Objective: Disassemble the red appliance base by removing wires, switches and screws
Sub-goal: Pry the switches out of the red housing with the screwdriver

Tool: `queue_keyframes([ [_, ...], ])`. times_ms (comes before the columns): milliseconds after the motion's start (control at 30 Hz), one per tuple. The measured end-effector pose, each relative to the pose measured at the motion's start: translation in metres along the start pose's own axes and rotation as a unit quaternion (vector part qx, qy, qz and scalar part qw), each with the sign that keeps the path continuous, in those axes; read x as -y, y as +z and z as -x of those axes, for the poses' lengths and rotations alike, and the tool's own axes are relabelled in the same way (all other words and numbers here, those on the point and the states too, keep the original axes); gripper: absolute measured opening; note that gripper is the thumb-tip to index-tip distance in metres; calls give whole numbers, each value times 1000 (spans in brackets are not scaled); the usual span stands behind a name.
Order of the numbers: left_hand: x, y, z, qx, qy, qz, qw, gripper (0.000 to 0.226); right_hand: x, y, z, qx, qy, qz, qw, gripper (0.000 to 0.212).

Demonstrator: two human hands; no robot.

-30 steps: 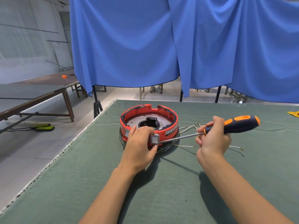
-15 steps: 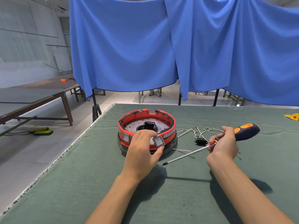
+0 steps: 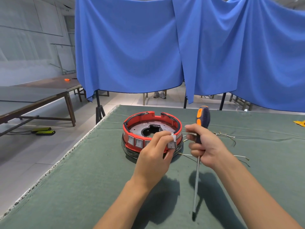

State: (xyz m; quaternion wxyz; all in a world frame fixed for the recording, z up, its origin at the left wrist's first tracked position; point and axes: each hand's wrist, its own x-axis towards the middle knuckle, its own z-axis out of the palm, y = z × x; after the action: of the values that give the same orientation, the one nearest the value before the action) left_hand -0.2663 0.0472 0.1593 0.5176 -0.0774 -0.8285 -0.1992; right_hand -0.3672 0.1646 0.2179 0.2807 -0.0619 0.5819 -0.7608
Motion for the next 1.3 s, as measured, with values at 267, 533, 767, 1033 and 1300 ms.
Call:
queue_keyframes([
  [267,1,2,1,-52,-23,38,998,28,-7,6,6,168,36,175,969,28],
  [533,4,1,1,3,-91,-71,993,33,-6,-17,-11,91,-22,155,983,20],
  [767,36,-13,8,80,-211,-164,960,37,-2,-90,-52,-233,-103,191,948,29],
  [1033,36,-9,8,91,-205,-210,951,33,-19,-106,-77,-313,-62,234,918,39],
  [1300,28,-1,6,88,-200,-236,947,28,-15,-129,-80,-304,-63,99,946,19],
])
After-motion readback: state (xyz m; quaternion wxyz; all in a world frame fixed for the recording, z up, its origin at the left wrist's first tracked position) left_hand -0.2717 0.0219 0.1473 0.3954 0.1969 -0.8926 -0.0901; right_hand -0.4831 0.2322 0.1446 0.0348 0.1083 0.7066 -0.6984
